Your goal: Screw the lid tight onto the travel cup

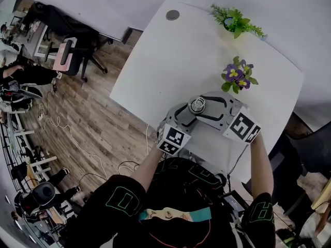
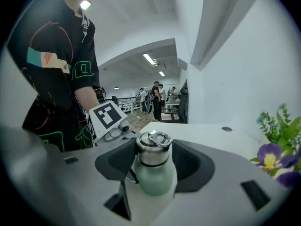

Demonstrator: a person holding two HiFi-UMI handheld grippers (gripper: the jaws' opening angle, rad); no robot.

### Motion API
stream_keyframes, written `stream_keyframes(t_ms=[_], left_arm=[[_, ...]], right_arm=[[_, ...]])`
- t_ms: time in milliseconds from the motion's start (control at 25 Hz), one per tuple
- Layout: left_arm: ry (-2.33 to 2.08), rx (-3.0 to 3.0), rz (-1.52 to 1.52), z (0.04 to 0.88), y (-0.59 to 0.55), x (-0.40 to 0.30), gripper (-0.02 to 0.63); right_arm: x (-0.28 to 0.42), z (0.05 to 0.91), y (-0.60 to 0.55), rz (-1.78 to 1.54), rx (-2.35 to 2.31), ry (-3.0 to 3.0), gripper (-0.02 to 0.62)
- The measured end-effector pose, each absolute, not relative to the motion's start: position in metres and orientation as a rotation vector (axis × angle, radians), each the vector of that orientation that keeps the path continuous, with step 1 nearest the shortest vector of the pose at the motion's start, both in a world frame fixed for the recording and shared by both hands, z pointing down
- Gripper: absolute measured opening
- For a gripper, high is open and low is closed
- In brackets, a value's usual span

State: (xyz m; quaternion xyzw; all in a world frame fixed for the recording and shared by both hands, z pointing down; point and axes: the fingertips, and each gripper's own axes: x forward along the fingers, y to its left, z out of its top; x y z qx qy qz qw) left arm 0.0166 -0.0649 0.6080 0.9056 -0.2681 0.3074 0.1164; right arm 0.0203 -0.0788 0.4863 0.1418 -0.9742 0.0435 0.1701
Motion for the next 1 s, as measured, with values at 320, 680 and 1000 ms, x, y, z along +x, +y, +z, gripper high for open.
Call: stream_keyframes(t_ms=[320,680,1000], left_arm=[[-0.777,2.647,0.909,0.6081,-0.0639,0.0162,0.268],[-0.797,2.638,0.948,0.6093,-0.0644,0.0165,0.268],[-0.836,2.622,0.985,0.6135,-0.0654,0.0171,0.27]], right_arm=[[0.0183,0.4878,-0.077,0.197,0.372,-2.814,0.231],[0.0222,0.4867,-0.0788,0.271,0.92,-2.784,0.23],[0.0256,0.4931,-0.0794,0.292,1.458,-2.607,0.231]])
